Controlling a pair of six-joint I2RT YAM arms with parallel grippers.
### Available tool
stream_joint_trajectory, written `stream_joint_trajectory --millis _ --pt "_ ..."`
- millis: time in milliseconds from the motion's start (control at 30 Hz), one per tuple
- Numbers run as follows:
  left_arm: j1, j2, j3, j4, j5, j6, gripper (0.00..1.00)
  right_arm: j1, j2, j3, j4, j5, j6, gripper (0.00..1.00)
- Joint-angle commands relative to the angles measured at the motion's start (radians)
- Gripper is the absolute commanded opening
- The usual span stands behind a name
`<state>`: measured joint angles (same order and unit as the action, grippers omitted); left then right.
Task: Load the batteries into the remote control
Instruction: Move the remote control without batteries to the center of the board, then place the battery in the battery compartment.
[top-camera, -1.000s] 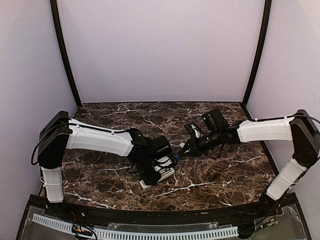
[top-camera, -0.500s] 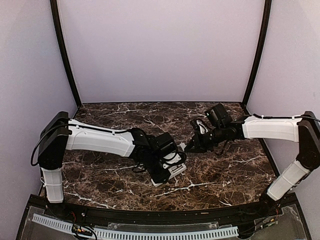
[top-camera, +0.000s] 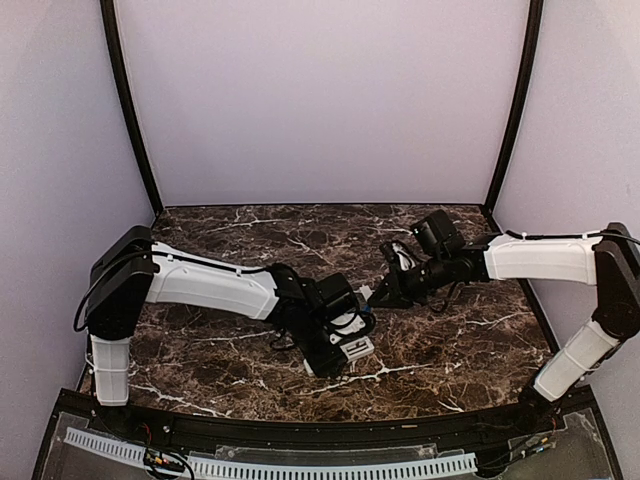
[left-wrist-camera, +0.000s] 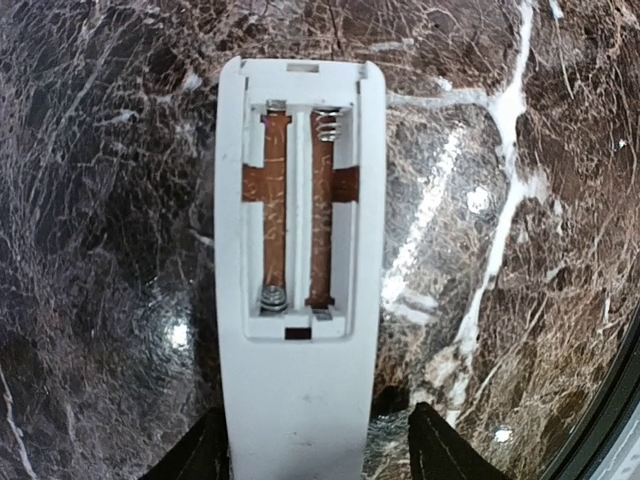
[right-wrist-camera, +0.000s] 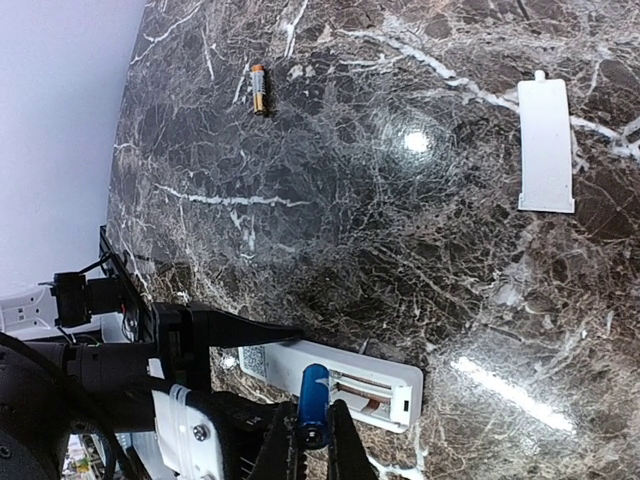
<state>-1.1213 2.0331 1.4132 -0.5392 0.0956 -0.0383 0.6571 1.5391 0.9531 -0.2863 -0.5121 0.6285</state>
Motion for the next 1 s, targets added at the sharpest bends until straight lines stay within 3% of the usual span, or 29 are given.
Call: stream_joint_trajectory --millis 0,367,967 --pt "0.001 -0.057 -0.069 0.040 0.017 -0.009 0.62 0.000 0.010 -0.049 0.069 -0.055 0.024 0.00" --pt "0.000 -0.119 -0.229 0.197 0.062 -0.058 0.54 0.075 0.066 -0.132 0.248 -0.073 0.141 0.00" --pt "0.001 -0.114 -0.263 0.243 0.103 -0.078 0.49 0.093 0.147 -0.172 0.357 -0.031 0.183 0.00"
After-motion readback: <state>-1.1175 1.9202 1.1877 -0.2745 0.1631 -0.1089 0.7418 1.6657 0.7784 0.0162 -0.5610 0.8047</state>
